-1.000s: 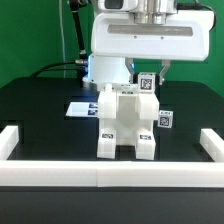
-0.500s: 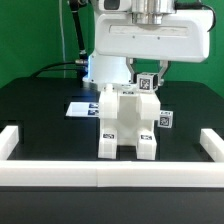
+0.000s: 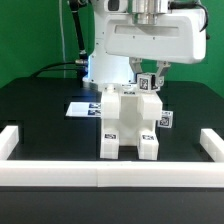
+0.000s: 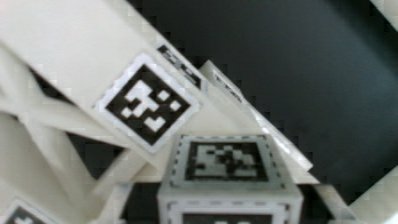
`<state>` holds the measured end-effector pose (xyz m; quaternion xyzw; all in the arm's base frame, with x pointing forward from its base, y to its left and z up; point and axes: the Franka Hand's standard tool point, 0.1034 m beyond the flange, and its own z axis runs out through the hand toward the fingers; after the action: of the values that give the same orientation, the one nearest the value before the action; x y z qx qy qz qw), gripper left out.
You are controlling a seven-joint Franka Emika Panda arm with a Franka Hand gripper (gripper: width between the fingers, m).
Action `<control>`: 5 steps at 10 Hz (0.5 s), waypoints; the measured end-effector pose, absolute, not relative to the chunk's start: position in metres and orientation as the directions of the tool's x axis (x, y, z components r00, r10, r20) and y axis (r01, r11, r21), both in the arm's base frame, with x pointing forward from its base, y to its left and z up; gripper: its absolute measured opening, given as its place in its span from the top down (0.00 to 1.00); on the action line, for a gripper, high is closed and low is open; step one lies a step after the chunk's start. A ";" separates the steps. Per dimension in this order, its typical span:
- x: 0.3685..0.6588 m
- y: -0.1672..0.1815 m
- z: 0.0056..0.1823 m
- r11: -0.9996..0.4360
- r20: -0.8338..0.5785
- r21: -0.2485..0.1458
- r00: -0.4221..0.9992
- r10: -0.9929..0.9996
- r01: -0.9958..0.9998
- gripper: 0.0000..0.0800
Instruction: Assemble chair
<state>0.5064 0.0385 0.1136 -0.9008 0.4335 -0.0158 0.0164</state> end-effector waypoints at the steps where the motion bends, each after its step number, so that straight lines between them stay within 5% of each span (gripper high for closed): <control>1: 0.506 0.039 0.113 -0.569 0.010 -0.045 0.570 -0.822 -0.821 0.64; 5: 0.506 0.042 0.113 -0.386 -0.008 -0.050 0.387 -0.922 -0.921 0.64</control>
Offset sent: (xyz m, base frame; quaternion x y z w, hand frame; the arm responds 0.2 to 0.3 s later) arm 0.0000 0.0000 0.0000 0.0000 0.0000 0.1938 0.9810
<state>0.5060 0.0416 0.1132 -0.8323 0.5537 -0.0106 0.0231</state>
